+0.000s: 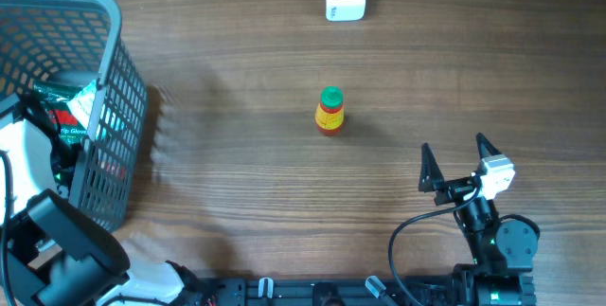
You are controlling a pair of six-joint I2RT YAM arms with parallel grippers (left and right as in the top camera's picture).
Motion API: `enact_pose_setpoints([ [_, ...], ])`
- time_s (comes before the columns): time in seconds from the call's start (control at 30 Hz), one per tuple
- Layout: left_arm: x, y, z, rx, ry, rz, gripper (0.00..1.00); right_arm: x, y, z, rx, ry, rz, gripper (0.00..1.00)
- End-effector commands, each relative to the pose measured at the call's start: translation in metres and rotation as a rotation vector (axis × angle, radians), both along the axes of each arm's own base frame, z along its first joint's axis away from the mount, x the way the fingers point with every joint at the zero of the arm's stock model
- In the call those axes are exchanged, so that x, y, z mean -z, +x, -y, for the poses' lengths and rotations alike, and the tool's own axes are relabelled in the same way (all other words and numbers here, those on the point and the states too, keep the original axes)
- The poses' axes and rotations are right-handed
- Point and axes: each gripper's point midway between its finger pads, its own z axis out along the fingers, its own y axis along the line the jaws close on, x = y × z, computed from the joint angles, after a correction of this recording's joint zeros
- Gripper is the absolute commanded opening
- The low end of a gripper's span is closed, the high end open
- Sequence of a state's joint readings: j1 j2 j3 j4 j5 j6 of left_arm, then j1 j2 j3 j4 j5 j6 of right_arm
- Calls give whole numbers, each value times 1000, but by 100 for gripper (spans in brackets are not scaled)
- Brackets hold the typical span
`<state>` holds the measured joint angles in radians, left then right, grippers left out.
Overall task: Scan the item barcode
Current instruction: 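Reach the left gripper into the basket and grasp the green-capped jar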
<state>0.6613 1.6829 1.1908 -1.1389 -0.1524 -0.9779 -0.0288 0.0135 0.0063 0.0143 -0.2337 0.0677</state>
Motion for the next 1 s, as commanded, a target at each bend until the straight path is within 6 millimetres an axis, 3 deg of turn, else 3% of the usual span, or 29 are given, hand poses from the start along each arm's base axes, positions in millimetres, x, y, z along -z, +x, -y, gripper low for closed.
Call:
enact_pose_setpoints([
  [0.0,0,-3,-2,-2,11,-7,73,-1,0,1,11,13,5,100],
  [0.13,-8,5,-5,-2,14,23,72,-1,0,2,11,12,5,100],
  [0.3,-42,21,-8,-3,5,84,72,-1,0,1,11,13,5,100],
  [0.47,-103,38,-20,3,62,170,72,-1,0,2,11,13,5,100],
  [0.63,-189,53,-22,14,155,355,73,-1,0,2,11,13,5,100],
  [0.77,-248,55,-2,44,183,544,72,-1,0,2,11,13,5,100],
  [0.97,-322,49,48,145,194,878,71,-1,0,2,11,13,5,100],
])
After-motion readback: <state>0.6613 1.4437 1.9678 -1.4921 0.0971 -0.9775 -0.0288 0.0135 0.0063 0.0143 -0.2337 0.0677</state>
